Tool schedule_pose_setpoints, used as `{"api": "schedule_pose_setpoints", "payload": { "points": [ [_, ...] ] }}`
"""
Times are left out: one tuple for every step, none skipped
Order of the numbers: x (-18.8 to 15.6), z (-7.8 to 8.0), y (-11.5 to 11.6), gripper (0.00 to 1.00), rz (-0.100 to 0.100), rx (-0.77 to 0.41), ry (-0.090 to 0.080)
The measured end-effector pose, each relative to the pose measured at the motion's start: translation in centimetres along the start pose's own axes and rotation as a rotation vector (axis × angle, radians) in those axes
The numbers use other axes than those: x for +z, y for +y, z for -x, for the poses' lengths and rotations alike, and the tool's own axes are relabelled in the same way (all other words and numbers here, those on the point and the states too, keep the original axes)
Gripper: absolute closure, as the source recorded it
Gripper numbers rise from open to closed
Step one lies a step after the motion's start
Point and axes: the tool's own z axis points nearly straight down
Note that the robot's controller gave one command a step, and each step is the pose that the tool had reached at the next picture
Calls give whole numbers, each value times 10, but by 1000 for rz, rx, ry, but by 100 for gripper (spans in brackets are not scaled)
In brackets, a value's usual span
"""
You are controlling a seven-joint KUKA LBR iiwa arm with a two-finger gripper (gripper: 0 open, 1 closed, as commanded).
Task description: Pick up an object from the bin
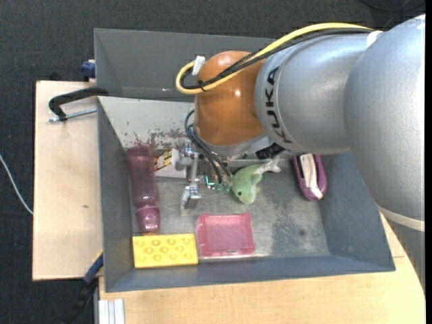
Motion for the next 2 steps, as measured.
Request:
{"api": "schedule_pose_setpoints", "payload": {
  "points": [
    [-5,2,-1,0,1,2,-8],
    [29,-53,33,0,1,-9,-11]
  ]
}}
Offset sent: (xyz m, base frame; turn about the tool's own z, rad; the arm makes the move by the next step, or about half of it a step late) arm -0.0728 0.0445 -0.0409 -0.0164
